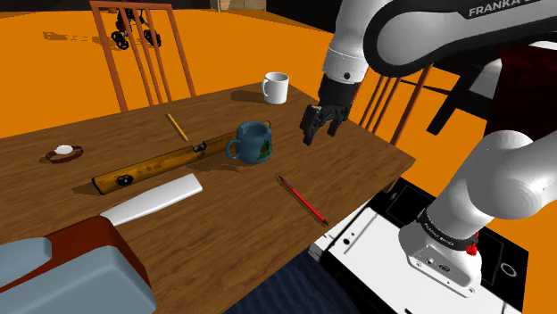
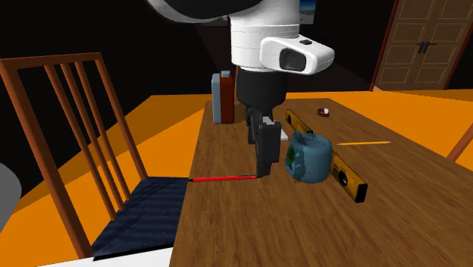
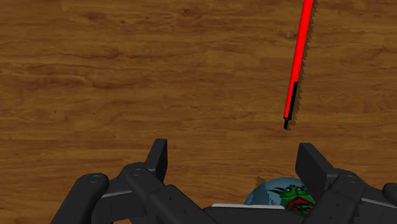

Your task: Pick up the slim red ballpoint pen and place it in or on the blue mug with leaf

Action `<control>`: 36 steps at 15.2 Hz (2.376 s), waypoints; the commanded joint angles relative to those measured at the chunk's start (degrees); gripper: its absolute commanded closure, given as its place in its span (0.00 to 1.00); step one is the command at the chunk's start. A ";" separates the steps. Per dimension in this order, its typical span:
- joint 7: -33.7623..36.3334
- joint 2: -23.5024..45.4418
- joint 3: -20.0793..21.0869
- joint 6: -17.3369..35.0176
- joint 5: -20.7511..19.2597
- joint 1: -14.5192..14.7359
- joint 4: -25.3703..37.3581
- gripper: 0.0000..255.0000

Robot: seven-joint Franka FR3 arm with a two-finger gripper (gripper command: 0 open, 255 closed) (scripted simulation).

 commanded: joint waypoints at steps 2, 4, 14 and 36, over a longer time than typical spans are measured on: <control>3.92 5.56 4.13 5.80 0.27 0.31 0.74 0.00; 6.83 9.44 6.86 9.25 -0.27 0.24 1.67 0.00; 13.96 20.92 12.75 20.40 -4.39 -0.98 2.42 0.00; 13.80 20.14 12.52 19.10 -4.15 -0.86 2.99 1.00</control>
